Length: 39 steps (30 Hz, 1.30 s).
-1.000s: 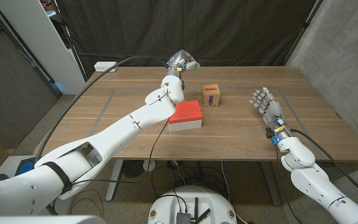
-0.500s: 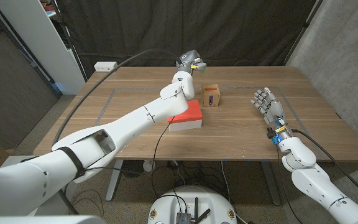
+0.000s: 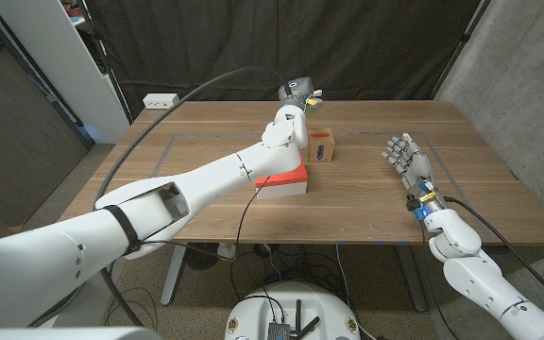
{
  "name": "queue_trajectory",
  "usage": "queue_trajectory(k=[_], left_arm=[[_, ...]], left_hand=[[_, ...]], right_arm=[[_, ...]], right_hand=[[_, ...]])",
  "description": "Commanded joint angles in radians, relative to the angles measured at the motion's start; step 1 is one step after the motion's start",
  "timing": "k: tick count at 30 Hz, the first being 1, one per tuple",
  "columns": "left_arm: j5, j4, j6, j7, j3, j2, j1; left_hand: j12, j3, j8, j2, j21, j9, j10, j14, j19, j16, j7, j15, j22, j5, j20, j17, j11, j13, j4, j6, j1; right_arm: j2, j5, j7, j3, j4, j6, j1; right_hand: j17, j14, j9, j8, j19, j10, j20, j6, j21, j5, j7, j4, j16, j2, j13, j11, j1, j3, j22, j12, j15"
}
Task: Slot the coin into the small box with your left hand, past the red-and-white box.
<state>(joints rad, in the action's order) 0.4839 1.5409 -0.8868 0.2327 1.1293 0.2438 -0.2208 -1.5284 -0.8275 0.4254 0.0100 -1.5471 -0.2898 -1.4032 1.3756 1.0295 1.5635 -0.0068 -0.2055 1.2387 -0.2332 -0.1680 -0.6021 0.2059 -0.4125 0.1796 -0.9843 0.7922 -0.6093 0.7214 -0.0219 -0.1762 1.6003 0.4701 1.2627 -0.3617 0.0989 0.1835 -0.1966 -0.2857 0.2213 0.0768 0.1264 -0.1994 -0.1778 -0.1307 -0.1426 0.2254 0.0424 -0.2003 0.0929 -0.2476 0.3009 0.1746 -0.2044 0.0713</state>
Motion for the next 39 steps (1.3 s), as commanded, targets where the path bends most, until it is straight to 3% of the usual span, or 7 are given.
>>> queue_trajectory(k=[1, 19, 39], left_arm=[[0.055, -0.035, -0.013, -0.042, 0.059, -0.013, 0.025], [0.061, -0.063, -0.005, -0.049, 0.051, -0.032, 0.004], [0.068, -0.134, 0.073, -0.041, 0.064, -0.056, -0.002]], left_hand=[[0.0, 0.006, 0.004, -0.006, 0.0, -0.005, -0.001, 0.007, 0.005, -0.002, -0.006, 0.0, 0.001, -0.004, -0.046, -0.003, 0.004, -0.006, 0.0, -0.024, -0.002], [0.002, 0.005, 0.007, -0.007, -0.003, -0.013, 0.0, 0.011, 0.006, 0.002, -0.007, -0.002, 0.001, -0.003, -0.045, -0.011, 0.004, -0.005, 0.001, -0.023, -0.007], [0.002, 0.006, 0.008, -0.009, -0.005, -0.022, 0.0, 0.005, 0.002, -0.004, -0.01, -0.002, 0.002, -0.001, -0.045, -0.012, 0.004, -0.011, 0.001, -0.018, -0.005]], right_arm=[[0.0, -0.003, -0.007, 0.005, 0.009, 0.004, 0.012], [0.006, -0.002, -0.007, 0.002, 0.006, 0.004, 0.007], [0.007, -0.004, -0.017, 0.009, 0.008, 0.007, 0.017]], right_hand=[[-0.002, 0.007, 0.004, -0.001, -0.008, 0.004, 0.001, 0.002, 0.0, -0.004, -0.002, -0.005, 0.002, 0.009, -0.001, 0.0, 0.002, 0.001, 0.001, 0.0, -0.001], [-0.001, 0.007, 0.004, -0.001, -0.008, 0.005, 0.001, 0.003, 0.001, -0.004, 0.0, -0.006, 0.002, 0.01, -0.001, 0.0, 0.001, 0.002, 0.001, 0.0, -0.002], [0.0, 0.008, 0.004, -0.001, -0.008, 0.005, 0.0, 0.002, 0.001, -0.006, 0.006, -0.007, 0.002, 0.013, -0.001, -0.002, -0.005, 0.005, 0.001, 0.0, -0.001]])
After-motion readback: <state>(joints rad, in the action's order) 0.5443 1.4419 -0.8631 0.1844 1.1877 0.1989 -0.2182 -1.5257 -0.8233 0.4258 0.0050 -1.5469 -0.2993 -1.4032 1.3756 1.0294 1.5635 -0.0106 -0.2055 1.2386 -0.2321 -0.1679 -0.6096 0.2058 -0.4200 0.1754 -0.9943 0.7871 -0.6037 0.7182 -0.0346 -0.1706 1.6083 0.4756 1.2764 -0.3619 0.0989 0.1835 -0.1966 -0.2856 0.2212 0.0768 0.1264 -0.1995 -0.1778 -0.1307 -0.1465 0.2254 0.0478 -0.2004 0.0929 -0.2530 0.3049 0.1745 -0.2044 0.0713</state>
